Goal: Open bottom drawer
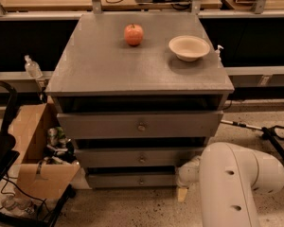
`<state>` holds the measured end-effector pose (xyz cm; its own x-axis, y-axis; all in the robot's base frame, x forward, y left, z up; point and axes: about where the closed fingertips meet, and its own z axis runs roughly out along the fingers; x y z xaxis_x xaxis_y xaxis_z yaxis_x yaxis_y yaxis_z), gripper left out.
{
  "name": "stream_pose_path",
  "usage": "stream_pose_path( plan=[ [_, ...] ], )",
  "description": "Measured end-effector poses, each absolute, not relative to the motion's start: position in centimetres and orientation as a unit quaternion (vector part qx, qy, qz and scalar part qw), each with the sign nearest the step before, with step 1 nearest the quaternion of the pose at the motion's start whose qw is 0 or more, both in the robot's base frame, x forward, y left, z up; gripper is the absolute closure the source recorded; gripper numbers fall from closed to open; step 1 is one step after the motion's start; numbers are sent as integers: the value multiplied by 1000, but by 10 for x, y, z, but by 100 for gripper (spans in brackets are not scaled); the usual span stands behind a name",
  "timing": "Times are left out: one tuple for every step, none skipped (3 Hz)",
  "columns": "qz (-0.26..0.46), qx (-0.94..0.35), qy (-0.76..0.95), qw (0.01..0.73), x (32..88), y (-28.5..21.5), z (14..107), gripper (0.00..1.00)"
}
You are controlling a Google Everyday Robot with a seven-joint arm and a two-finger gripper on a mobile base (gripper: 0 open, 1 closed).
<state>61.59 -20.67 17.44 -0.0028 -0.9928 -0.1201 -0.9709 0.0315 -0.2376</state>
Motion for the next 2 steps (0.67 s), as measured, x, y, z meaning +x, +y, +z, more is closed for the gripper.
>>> stream_pose_path(
  plan=[
    [-59, -708, 699, 81, 614, -198, 170, 0],
    [-69, -713, 697, 32, 601, -183, 168, 0]
  ],
)
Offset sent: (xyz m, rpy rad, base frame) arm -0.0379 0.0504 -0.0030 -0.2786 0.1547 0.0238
